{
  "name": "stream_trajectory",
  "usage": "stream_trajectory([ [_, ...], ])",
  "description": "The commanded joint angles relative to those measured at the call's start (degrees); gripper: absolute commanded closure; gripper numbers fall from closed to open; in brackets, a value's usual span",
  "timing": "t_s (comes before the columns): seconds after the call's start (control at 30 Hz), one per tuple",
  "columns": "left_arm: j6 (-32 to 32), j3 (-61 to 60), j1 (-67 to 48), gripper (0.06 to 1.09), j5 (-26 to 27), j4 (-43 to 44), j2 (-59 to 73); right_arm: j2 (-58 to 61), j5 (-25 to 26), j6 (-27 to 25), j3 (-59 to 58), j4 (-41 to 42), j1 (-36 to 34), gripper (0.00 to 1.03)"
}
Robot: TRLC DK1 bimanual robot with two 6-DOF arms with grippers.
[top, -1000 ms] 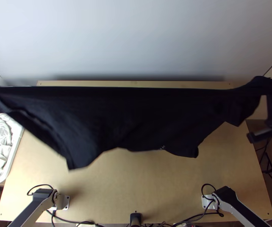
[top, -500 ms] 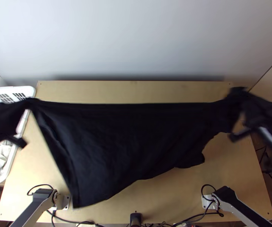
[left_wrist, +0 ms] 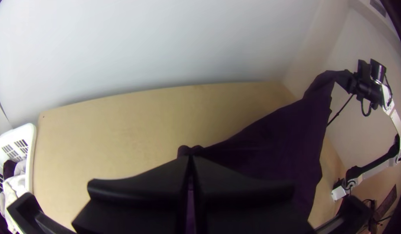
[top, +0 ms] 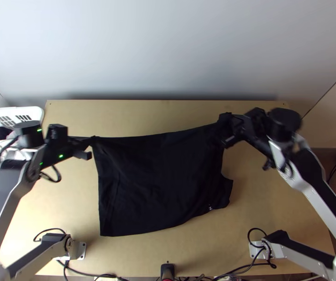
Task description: Fold the t-shirt
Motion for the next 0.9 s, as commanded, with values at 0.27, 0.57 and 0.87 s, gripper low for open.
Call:
stream_trajectory([
  [0.27,1.51,0.26,2.62,1.05,-3.64,17.83,25.85,26.65,-1.95,0.53,8.65,9.34,-5.76,1.00],
  [0.57,0.98,13.88,2.36,1.05,-5.05,19.77,41.84,36.41,-1.95,0.53,16.03,10.83,-6.64,1.00],
  [0.87,-0.25,24.69,1.57,0.93,-6.45,19.68,53.97,42.12,-1.95,0.00,19.90,10.92,-7.43,1.00],
])
